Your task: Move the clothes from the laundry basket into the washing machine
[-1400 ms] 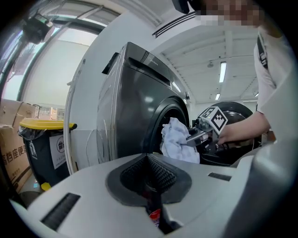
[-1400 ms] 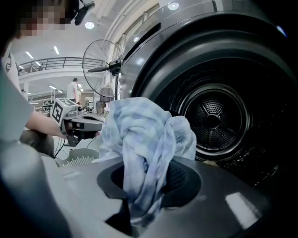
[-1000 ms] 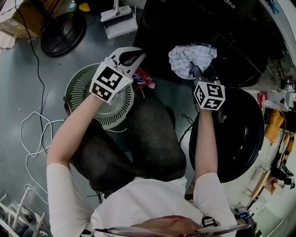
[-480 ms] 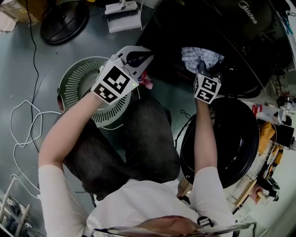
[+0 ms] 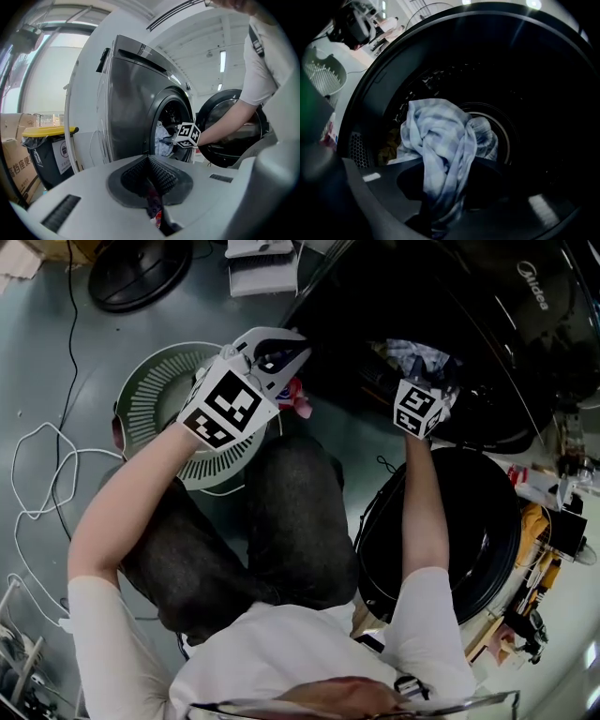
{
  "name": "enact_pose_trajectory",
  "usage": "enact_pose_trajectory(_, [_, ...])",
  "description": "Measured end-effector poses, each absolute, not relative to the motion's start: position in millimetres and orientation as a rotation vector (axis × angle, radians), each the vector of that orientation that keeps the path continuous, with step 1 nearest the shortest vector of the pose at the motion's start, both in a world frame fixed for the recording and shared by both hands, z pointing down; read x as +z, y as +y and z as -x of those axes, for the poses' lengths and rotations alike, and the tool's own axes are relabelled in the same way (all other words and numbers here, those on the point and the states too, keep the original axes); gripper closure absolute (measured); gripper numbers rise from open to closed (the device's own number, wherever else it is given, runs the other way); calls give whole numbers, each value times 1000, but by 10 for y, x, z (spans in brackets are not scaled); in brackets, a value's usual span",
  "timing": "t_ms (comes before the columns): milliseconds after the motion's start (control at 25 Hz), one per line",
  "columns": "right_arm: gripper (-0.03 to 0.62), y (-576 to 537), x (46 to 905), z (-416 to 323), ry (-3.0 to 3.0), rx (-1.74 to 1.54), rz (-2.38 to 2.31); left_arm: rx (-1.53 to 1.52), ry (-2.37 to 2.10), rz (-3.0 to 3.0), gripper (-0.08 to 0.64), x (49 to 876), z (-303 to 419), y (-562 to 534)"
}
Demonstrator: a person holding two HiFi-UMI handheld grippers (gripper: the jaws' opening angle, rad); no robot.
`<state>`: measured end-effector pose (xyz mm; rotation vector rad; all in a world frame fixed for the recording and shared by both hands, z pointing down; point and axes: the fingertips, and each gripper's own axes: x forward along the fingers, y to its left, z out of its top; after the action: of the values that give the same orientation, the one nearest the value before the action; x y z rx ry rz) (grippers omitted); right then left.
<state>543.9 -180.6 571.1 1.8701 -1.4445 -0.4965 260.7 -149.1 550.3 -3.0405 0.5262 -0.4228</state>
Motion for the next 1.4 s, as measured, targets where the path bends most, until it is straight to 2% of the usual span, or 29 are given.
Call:
enact_pose_trajectory(200, [434, -1907, 5892, -5440, -1398, -572, -1737, -419, 542, 3032, 555, 5454, -2575, -1490])
enact_pose_trajectory(240, [418, -1948, 5946, -5463, -1390, -565, -1715, -416, 541, 3027, 554, 5446, -2572, -1480])
enact_pose_trajectory(280, [372, -1998, 6023, -5495, -1378, -546, -1683, -417, 540, 3018, 554, 5453, -2565, -1467])
enact_pose_trajectory(360, [220, -2096, 6190, -5564, -1354, -486, -1615, -445, 536, 3000, 554, 5512, -2535, -1440])
enact_pose_trajectory(400, [190, -2129, 6225, -5582, -1348, -465, -1598, -461, 533, 2995, 554, 5539, -2517, -1431])
enact_pose_trajectory(1400, [184, -1913, 6078, -5182, -1399, -456, -1586, -423, 622, 3019, 554, 5453, -2203, -1545])
